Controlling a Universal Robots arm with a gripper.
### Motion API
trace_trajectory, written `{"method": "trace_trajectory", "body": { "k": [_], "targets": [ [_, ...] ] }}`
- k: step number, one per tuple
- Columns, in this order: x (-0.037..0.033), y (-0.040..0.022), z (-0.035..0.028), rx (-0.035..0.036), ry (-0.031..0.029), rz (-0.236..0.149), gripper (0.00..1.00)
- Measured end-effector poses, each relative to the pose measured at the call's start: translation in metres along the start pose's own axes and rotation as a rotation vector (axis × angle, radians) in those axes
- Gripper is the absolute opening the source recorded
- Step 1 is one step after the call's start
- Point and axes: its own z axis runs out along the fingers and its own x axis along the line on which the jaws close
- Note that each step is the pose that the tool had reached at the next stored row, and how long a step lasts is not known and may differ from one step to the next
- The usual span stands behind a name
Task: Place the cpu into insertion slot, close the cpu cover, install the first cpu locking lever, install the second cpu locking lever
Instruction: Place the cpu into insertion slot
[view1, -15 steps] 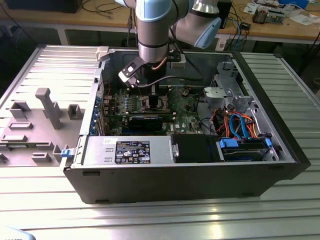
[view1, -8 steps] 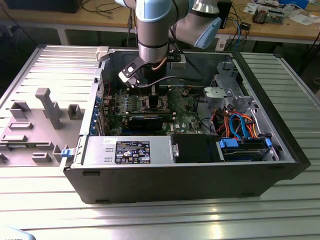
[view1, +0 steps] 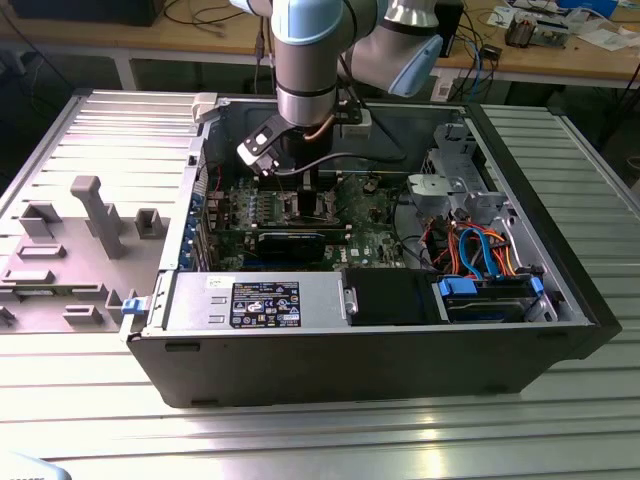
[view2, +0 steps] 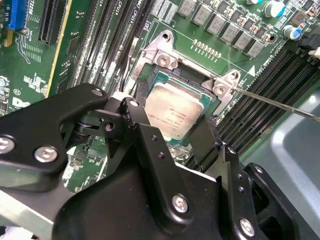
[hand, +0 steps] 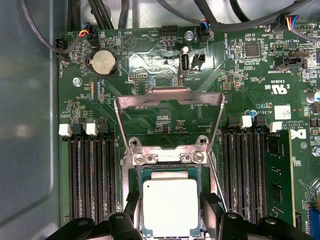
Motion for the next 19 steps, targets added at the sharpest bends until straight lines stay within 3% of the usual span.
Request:
{"method": "trace_trajectory", "body": {
  "k": [4,9,15,16,18,19],
  "targets": [
    [0.0,0.0004,-0.0095,0.0001,-0.0002,0.0,0.61],
    [0.0033,0.0006,-0.0119,0.0003,-0.0003,0.0,0.59],
    [0.0035,0.0007,-0.0156,0.0003,-0.0002,0.0,0.23],
    [0.0036,0.0008,-0.0164,0.0003,-0.0002,0.0,0.23],
    [0.0036,0.0008,-0.018,0.0003,-0.0002,0.0,0.11],
    [0.0036,0.0009,-0.0192,0.0003,-0.0002,0.0,0.11]
  ]
}}
